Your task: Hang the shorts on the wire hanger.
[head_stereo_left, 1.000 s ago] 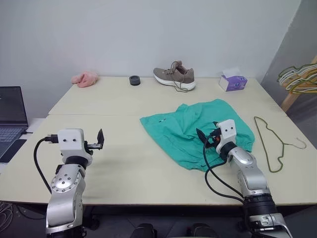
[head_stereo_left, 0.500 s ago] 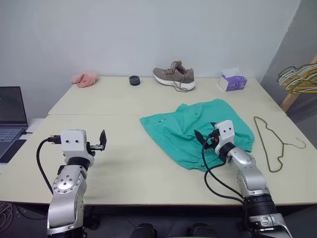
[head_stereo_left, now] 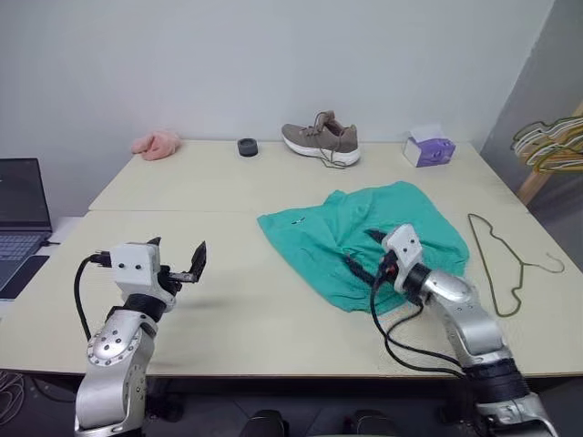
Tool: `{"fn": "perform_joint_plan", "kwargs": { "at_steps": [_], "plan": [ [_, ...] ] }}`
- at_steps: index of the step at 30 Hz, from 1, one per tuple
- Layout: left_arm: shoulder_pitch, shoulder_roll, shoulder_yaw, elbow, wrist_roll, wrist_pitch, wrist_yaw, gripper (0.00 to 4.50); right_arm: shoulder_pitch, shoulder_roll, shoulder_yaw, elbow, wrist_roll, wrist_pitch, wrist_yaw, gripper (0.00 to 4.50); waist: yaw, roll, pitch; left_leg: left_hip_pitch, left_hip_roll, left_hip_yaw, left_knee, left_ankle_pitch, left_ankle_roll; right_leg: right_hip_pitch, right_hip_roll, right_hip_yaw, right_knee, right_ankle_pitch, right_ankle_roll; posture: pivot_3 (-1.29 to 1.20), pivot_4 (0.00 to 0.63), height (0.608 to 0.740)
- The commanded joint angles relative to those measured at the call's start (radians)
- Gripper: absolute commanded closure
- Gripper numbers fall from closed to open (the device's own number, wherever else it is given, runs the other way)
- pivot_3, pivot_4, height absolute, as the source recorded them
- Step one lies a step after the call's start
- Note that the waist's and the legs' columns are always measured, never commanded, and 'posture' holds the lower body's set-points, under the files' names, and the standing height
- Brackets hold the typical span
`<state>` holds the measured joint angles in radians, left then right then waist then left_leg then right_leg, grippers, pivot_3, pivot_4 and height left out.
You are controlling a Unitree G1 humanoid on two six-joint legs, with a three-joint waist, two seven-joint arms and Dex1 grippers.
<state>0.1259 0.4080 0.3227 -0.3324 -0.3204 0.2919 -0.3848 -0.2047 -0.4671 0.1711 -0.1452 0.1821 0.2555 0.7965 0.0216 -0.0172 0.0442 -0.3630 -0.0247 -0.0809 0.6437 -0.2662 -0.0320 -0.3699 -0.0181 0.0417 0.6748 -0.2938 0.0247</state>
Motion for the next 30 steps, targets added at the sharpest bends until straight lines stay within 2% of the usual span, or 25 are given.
{"fn": "perform_joint_plan", "kwargs": {
  "at_steps": [1,4,6,12,15,26,30],
  "plan": [
    [0.032,0.104,0.005,-0.037,-0.074,0.032,-0.165,0.0,0.01,-0.091,0.038,-0.109,0.038,0.076,0.122,0.05,-0.002,0.0,0.001,0.0,0.0,0.0,0.0,0.0,0.0,0.0,0.0,0.0,0.0,0.0,0.0,0.03,0.0,0.74],
    [0.067,0.204,-0.018,-0.028,-0.082,0.04,-0.283,0.0,0.018,-0.144,0.078,-0.132,0.014,0.12,0.151,0.05,-0.008,0.0,0.003,0.0,0.001,0.001,0.0,0.0,0.0,0.0,0.0,0.0,0.0,-0.003,-0.005,0.02,0.0,0.74],
    [0.066,0.256,-0.03,-0.007,-0.07,0.032,-0.335,0.0,0.004,-0.168,0.124,-0.085,-0.075,0.104,0.123,0.05,-0.014,-0.001,0.004,0.0,0.001,0.001,0.0,0.0,0.0,0.0,0.0,0.0,0.001,-0.004,-0.007,0.02,0.0,0.74],
    [0.018,0.302,-0.069,0.023,-0.045,0.02,-0.382,0.0,-0.057,-0.151,0.168,0.031,-0.213,0.107,0.031,0.05,-0.022,-0.002,0.007,0.0,0.001,0.002,0.001,0.0,0.0,-0.002,0.0,0.0,0.001,-0.003,-0.006,0.0,0.0,0.74],
    [0.003,0.307,-0.101,0.024,-0.02,0.006,-0.394,0.0,-0.074,-0.144,0.173,0.042,-0.246,0.12,0.009,0.64,-0.023,-0.002,0.007,0.0,0.001,0.002,0.0,0.0,0.0,-0.001,0.0,0.0,0.0,-0.001,-0.001,-0.01,0.0,0.74],
    [-0.101,0.293,-0.207,0.111,0.099,-0.132,-0.413,0.0,-0.087,-0.162,0.157,-0.061,-0.243,0.192,0.046,4.47,-0.026,-0.002,0.008,0.0,0.001,0.002,0.001,0.0,0.0,-0.001,0.0,0.0,0.001,0.0,-0.001,-0.05,0.0,0.74],
    [-0.164,0.287,-0.265,0.184,0.159,-0.22,-0.419,0.0,-0.108,-0.172,0.129,-0.139,-0.188,0.264,0.09,4.47,-0.035,-0.001,0.008,0.0,0.001,0.002,0.0,0.0,0.0,-0.002,0.0,0.0,0.001,0.0,-0.001,-0.09,0.0,0.74]
  ]
}}
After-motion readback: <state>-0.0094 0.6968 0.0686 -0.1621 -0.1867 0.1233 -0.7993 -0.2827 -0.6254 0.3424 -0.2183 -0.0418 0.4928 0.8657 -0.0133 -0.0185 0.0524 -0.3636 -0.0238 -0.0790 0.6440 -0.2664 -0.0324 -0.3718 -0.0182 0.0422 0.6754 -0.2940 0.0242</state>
